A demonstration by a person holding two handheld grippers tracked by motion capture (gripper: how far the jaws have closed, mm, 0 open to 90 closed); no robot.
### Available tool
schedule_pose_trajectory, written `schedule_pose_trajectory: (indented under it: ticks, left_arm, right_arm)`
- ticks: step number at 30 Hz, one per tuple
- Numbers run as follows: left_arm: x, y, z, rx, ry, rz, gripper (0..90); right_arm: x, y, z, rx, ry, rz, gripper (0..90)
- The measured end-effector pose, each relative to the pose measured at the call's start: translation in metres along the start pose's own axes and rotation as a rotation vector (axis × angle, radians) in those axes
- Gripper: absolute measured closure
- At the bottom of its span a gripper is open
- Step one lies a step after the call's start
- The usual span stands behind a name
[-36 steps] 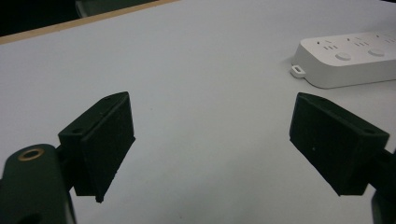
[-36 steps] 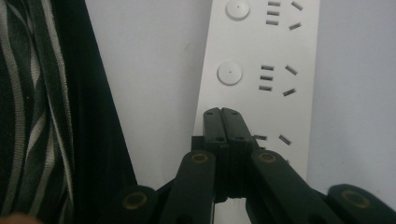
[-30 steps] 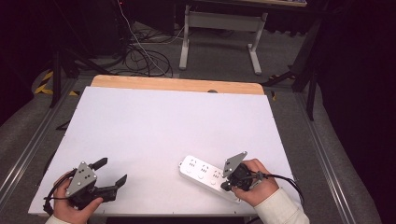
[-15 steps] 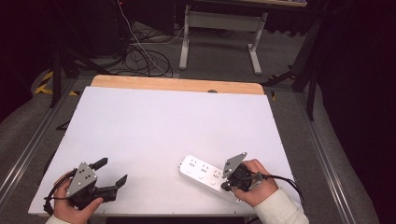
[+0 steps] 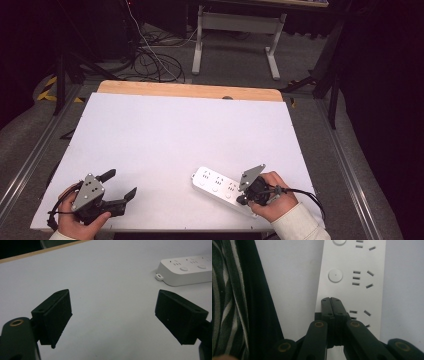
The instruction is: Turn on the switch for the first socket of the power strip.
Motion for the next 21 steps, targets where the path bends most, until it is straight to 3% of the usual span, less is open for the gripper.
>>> schedule_pose_trajectory:
  ticks: [8, 21]
  left_arm:
    - [0.0003, -0.0003, 0.0008, -0.002, -0.003, -0.001, 14.2]
    - [0.0005, -0.0002, 0.0008, -0.007, -0.006, 0.001, 14.2]
  right_arm:
    - [0.0002, -0.0017, 0.0009, 0.032, 0.008, 0.013, 90.0]
    - [0.0016, -0.0020, 0.0005, 0.031, 0.003, 0.004, 90.0]
Point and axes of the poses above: each handheld gripper's, and its own axes: x roughly forward along the jaws, y roughly out of its top, z roughly to its right, the point moved 6 cm from there along x, roughly forward along the jaws, and after that the axes turned 13 degrees about z, right-handed, at the moved point
